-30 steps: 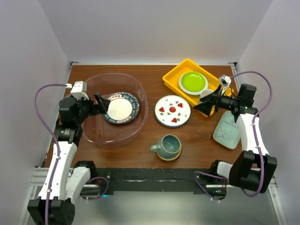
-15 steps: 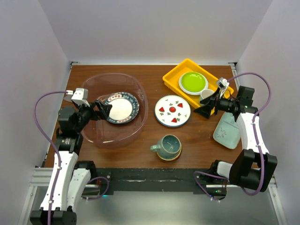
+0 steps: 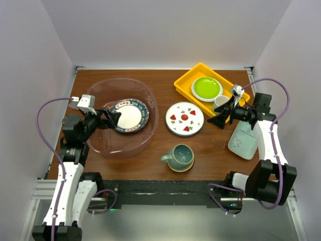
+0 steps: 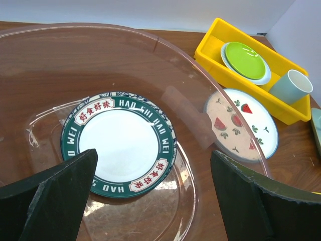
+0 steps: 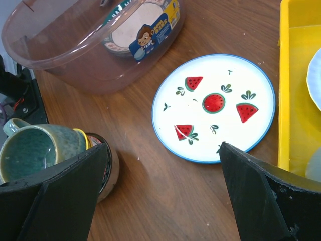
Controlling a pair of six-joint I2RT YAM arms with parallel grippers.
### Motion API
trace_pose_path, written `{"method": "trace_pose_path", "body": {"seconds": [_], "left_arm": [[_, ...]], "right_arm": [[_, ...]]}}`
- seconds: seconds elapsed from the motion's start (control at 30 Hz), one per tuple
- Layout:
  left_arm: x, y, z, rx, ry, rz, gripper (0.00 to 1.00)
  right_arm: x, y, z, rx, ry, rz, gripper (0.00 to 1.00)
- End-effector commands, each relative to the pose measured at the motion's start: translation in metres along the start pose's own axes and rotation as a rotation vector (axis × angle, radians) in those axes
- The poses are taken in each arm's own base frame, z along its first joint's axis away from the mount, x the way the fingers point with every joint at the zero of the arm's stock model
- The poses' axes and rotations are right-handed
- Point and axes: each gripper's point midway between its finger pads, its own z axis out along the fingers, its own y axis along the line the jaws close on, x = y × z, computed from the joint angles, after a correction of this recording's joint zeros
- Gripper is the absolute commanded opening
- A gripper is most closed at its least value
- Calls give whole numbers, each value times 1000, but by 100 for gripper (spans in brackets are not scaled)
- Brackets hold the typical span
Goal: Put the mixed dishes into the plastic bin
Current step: Pick up the plate at the center of the board.
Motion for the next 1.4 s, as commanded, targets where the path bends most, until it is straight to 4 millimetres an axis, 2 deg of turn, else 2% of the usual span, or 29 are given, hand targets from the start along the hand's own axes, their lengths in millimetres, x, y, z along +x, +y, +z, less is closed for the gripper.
{"method": "trace_pose_path", "body": {"seconds": [0.0,0.5,0.7,0.93,1.37], "left_arm": [[-11,-7,0,37,-48,33,100],[-12,-9,-1,51,-53,36,100],[-14,-10,-2,54,-60,39,100],[-14,-12,-2,60,-61,41,100],[-14,-13,-2,64,-61,40,100]], "right_arm": [[-12,0,-4,1,-4,-79,98],[-4,1,2,56,154,-196,98],[0,10,9,83,246,-274,98],[-1,19,7,88,273,-313,98],[12,27,6,90,313,-309,98]]}}
